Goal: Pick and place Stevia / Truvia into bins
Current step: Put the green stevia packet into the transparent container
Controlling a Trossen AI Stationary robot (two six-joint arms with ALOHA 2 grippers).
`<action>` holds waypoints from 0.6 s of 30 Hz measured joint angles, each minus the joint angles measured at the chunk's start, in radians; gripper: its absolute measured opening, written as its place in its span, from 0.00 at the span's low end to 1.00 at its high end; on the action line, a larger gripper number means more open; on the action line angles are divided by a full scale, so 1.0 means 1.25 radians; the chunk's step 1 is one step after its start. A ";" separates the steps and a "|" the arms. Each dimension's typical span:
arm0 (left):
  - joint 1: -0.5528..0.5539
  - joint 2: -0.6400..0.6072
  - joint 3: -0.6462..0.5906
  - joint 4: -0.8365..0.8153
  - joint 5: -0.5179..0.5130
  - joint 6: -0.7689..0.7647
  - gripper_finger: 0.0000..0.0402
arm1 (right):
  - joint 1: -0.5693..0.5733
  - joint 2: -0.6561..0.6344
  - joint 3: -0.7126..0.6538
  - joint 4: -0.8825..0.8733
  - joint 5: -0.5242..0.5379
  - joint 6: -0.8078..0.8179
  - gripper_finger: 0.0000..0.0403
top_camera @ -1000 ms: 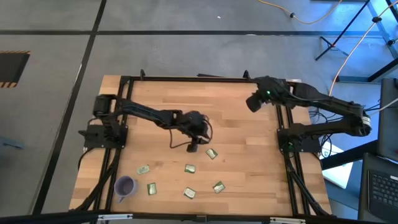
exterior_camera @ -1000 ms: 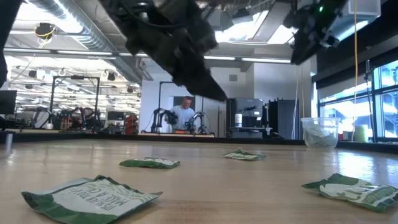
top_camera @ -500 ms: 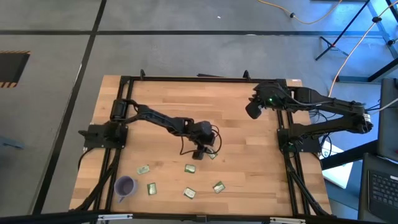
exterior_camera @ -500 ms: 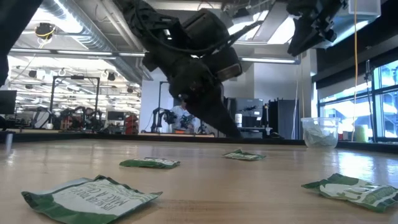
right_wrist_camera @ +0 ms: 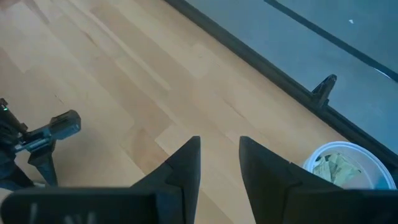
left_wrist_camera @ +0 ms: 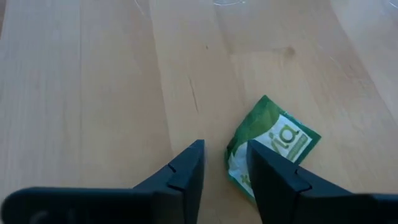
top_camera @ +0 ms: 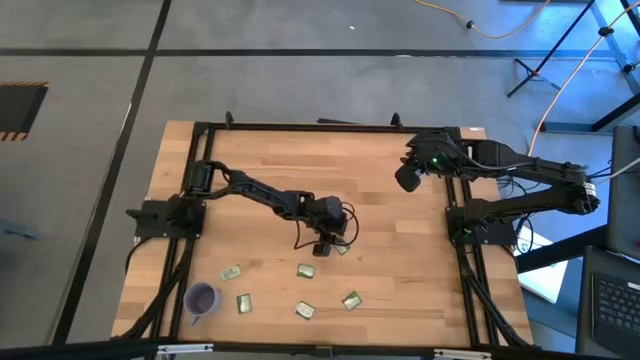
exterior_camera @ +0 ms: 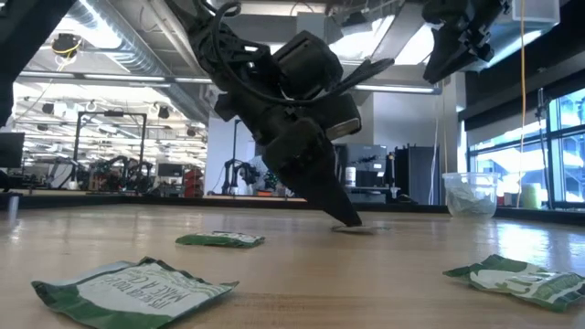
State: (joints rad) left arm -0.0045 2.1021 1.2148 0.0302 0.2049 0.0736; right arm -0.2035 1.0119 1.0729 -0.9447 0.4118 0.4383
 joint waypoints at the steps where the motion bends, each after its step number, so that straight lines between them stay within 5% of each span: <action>1: 0.000 0.000 0.000 -0.002 -0.001 0.000 0.26 | 0.000 0.000 0.000 0.000 0.000 0.000 0.28; 10: 0.000 0.002 0.000 -0.018 -0.004 -0.007 0.03 | 0.000 0.000 0.000 0.000 -0.001 -0.001 0.28; 18: 0.007 -0.043 -0.010 -0.062 -0.004 0.000 0.01 | 0.044 0.000 0.000 0.014 -0.020 -0.032 0.28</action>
State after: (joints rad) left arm 0.0044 2.0487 1.2028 -0.0473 0.1999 0.0732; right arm -0.1484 1.0122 1.0729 -0.9272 0.3866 0.3986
